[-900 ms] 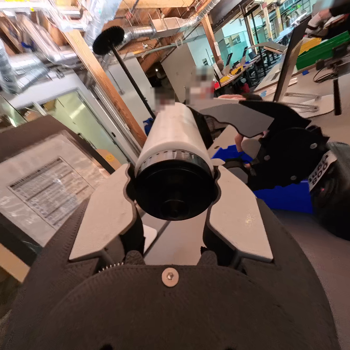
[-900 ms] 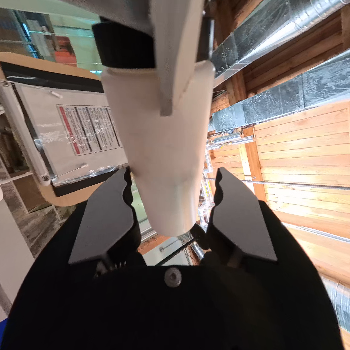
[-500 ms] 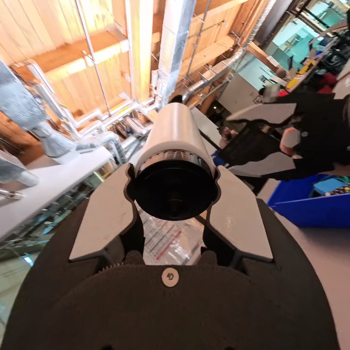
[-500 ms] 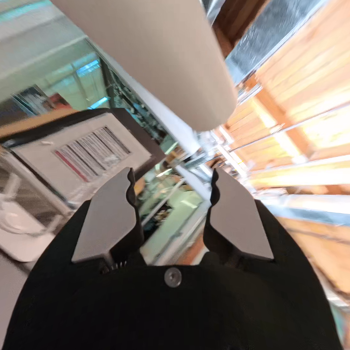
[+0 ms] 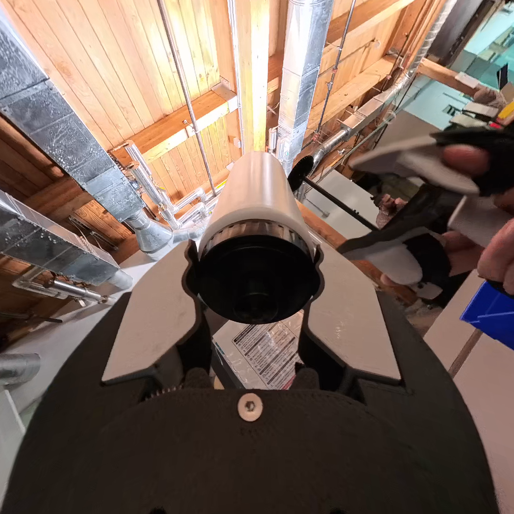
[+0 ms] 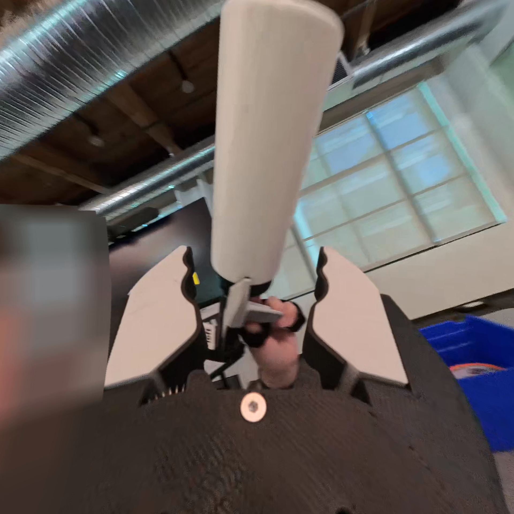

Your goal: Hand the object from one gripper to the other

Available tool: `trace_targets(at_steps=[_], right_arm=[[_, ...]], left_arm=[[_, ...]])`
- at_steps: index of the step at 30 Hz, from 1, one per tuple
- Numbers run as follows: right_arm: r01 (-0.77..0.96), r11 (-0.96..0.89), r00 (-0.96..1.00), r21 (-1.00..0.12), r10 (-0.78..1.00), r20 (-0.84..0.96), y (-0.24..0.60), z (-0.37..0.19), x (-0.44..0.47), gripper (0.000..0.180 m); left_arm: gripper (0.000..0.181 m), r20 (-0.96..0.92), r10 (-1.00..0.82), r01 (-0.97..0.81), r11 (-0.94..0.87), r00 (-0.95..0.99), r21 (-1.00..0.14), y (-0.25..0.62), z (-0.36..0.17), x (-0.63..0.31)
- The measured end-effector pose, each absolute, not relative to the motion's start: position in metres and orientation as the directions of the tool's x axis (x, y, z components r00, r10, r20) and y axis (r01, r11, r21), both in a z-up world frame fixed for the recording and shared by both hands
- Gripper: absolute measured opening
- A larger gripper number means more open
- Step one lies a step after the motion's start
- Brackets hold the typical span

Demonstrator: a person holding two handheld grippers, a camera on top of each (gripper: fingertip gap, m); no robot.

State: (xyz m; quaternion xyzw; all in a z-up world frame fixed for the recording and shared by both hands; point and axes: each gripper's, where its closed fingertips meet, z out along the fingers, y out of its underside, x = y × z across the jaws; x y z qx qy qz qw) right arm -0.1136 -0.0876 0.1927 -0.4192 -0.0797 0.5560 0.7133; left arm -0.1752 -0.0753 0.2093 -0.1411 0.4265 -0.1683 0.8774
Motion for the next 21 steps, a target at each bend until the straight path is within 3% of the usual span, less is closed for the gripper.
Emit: trace_targets(at_steps=[6, 10, 15, 17, 21], right_arm=[[-0.741, -0.060, 0.306, -0.669, 0.856, -0.416, -0.085, 0.189, -0.139, 0.090], [-0.744, -0.028, 0.366, -0.668, 0.819, -0.442, -0.080, 0.183, -0.126, 0.071], [-0.768, -0.075, 0.328, -0.636, 0.807, -0.491, -0.071, 0.174, -0.112, 0.070], [-0.787, -0.070, 0.324, -0.613, 0.799, -0.507, -0.068, 0.173, -0.100, 0.070], [-0.705, 0.084, 0.552, -0.704, 0.689, -0.470, -0.055, 0.158, -0.058, 0.070]], left_arm=[[0.079, -0.724, -0.484, 0.204, 0.872, 0.492, -0.444, -0.088, 0.189, -0.153], [0.079, -0.743, -0.485, 0.189, 0.872, 0.462, -0.452, -0.091, 0.180, -0.142], [0.080, -0.740, -0.520, 0.162, 0.849, 0.426, -0.503, -0.083, 0.168, -0.131], [0.093, -0.724, -0.582, 0.167, 0.808, 0.371, -0.565, -0.080, 0.167, -0.128], [0.101, -0.645, -0.716, 0.198, 0.695, 0.267, -0.691, -0.071, 0.172, -0.133]])
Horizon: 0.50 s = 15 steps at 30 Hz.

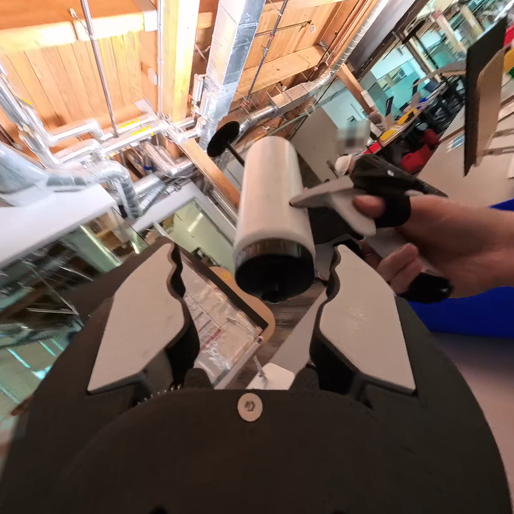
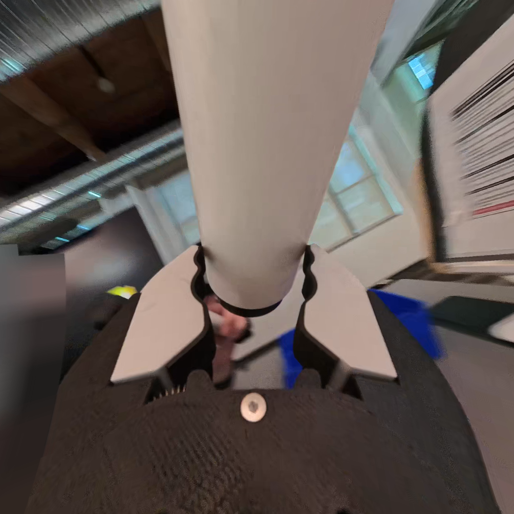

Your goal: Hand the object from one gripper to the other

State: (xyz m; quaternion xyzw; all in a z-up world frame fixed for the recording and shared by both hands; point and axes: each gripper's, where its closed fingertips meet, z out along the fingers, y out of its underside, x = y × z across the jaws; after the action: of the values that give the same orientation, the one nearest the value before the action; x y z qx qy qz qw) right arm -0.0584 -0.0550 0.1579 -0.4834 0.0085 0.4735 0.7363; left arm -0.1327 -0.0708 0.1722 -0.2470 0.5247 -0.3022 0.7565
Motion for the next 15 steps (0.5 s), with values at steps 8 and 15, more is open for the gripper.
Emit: trace_targets(at_steps=[8, 15], right_arm=[[-0.177, 0.209, 0.919, -0.962, 0.386, -0.085, -0.025, 0.107, -0.039, 0.068], [0.086, 0.162, 0.887, -0.983, 0.437, 0.150, -0.021, 0.090, -0.079, 0.067]], left_arm=[[0.094, -0.297, -0.953, 0.101, 0.290, -0.061, -0.952, -0.048, 0.151, -0.123], [0.100, -0.474, -0.879, 0.013, 0.474, -0.048, -0.880, -0.040, 0.125, -0.110]])
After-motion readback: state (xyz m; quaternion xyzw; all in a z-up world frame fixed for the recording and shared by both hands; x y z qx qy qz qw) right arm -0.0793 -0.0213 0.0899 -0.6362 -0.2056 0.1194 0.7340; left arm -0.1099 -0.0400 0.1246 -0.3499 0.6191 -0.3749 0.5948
